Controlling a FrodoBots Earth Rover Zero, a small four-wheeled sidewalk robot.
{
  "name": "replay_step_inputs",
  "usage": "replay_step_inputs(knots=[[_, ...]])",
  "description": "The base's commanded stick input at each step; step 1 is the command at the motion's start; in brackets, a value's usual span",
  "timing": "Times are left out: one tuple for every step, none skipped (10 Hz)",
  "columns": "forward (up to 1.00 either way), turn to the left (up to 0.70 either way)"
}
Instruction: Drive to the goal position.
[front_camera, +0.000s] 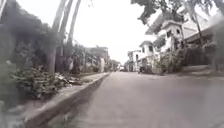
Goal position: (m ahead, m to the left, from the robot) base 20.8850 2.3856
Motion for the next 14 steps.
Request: replay_step_inputs(knots=[[0.70,-0.32],[0.70,-0.25],[0.70,-0.15],[0.70,-0.05],[0.70,0.00],[0.70,0.00],[0.70,0.00],[0.70,0.00],[0.70,0.00],[0.70,0.00],[0.70,0.00],[0.70,0.00],[0.70,0.00],[0.70,0.00]])
